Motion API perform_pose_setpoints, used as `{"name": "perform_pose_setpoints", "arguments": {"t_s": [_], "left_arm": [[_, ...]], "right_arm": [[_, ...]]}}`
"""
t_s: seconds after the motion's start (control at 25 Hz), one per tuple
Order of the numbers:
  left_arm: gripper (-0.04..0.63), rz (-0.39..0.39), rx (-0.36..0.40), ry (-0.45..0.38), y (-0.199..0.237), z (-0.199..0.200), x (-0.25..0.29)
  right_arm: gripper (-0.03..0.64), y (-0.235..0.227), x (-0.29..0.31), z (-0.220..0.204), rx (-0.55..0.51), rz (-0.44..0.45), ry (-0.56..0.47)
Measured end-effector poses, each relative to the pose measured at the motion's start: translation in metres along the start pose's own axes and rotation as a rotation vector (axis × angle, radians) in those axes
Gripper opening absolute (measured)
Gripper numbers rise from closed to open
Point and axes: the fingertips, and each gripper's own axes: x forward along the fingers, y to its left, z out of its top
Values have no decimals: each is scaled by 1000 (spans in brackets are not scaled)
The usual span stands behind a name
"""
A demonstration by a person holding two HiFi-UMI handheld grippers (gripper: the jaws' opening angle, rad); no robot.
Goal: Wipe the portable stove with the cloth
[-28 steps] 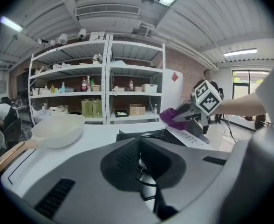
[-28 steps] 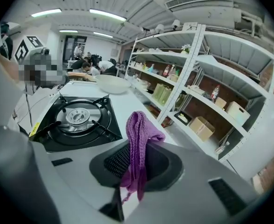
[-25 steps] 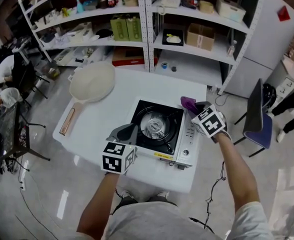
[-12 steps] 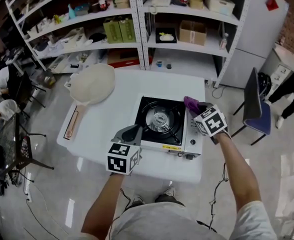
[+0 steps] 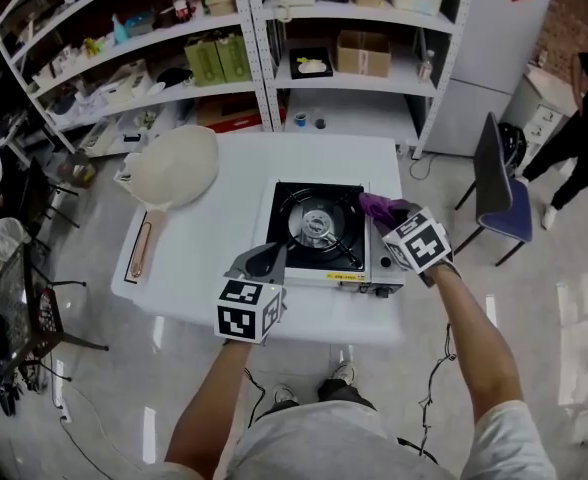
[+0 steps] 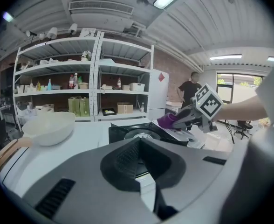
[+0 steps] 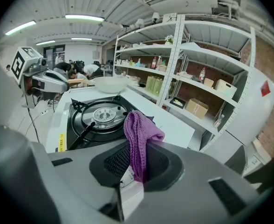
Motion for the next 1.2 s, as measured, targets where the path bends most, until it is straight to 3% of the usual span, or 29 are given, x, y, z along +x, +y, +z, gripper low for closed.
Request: {"name": "perform_pose_setpoints", "arguments": {"t_s": [1.2], "left_arm": [[2,-165,43,-38,-13,-13,-38]], "right_arm": [[66,89,-68,-46,121,-119,26]]}}
